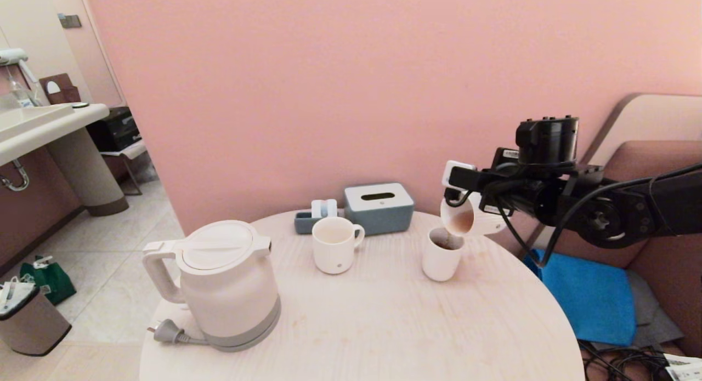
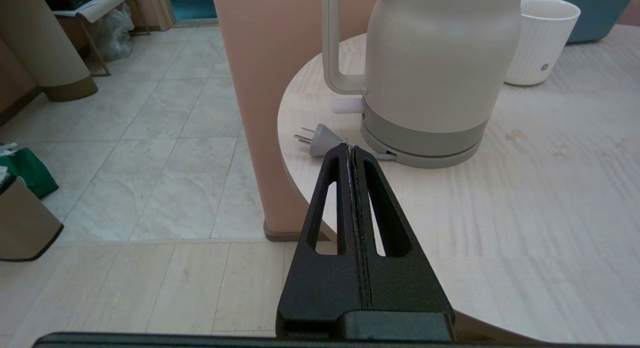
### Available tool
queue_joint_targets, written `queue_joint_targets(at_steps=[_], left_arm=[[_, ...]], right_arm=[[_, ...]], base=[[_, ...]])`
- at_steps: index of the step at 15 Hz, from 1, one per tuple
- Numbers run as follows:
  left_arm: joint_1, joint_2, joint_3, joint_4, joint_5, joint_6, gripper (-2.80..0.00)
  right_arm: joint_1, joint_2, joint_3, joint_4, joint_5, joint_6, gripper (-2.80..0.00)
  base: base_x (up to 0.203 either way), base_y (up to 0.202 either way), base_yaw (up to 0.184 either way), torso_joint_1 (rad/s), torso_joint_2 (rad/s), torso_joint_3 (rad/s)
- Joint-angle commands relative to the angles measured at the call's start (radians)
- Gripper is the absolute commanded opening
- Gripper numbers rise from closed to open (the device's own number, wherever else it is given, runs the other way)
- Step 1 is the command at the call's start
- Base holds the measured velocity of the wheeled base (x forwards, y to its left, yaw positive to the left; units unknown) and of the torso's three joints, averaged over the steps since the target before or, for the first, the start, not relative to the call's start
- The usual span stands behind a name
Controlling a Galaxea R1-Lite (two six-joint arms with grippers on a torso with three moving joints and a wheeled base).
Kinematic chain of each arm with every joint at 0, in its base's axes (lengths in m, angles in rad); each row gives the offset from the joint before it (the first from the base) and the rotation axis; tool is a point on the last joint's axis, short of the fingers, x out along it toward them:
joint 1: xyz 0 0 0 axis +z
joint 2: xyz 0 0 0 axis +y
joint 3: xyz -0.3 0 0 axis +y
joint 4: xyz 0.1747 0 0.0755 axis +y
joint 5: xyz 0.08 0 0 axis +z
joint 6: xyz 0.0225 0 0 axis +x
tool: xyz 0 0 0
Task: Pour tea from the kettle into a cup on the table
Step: Pour water into another cup
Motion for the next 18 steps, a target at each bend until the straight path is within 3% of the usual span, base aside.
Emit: queue_joint_targets(at_steps=[1,18], left_arm=[[0.0,0.0,0.0,0.0,0.0,0.0,-2.8],[0.0,0.0,0.0,0.0,0.0,0.0,-2.8]], right_arm=[[0.007,0.003,0.008,-0.003,-0.005,-0.009,-2.8],[0.017,0.012,0.008,-0.066,-0.027,-0.146,-2.8]], base=[[0.0,0.0,0.0,0.0,0.0,0.0],[0.0,0.0,0.0,0.0,0.0,0.0]])
